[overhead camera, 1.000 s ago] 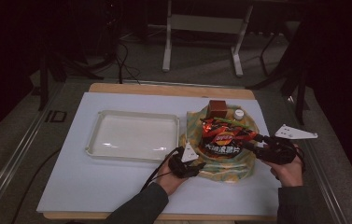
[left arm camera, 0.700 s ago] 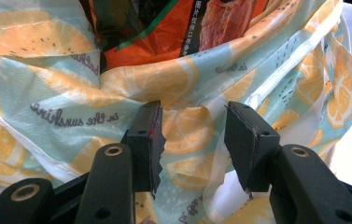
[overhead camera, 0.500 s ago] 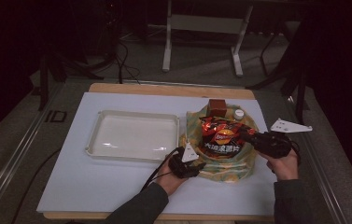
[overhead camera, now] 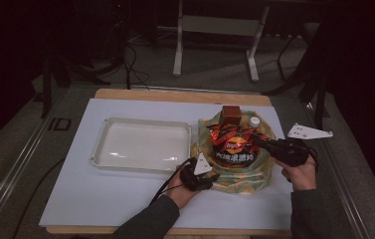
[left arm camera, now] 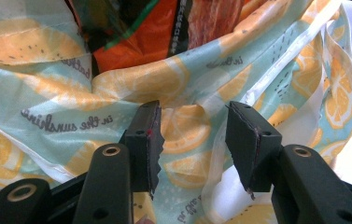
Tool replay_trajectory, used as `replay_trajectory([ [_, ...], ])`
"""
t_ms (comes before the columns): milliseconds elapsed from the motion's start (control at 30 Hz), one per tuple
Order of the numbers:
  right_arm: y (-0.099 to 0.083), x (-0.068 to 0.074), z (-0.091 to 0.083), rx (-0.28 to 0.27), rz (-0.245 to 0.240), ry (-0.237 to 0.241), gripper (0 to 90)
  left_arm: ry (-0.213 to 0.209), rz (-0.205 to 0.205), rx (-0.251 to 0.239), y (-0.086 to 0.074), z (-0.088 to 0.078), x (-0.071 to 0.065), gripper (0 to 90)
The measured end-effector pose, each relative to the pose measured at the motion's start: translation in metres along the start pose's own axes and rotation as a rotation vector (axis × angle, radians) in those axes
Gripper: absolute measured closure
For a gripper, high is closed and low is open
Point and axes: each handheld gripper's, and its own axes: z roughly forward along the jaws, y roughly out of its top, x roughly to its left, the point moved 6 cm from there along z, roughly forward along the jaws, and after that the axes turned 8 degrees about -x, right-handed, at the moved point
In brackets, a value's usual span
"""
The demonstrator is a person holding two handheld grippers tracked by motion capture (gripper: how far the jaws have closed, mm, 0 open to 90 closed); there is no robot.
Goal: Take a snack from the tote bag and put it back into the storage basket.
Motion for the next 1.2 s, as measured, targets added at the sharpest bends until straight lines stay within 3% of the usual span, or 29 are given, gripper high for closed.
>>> replay_trajectory([
  [733,0.039,0.012,-0.007,-0.099,-0.01,0.035,90.0,0.002,0.002,0.001,0.0,0.0,0.0,54.6],
  [900,0.049,0.014,-0.013,-0.137,-0.004,0.052,90.0,0.007,0.02,0.016,-0.001,0.001,-0.001,54.6],
  [1200,0.07,0.019,-0.02,-0.17,-0.034,0.051,90.0,0.009,0.025,0.016,0.0,0.001,-0.001,54.5],
])
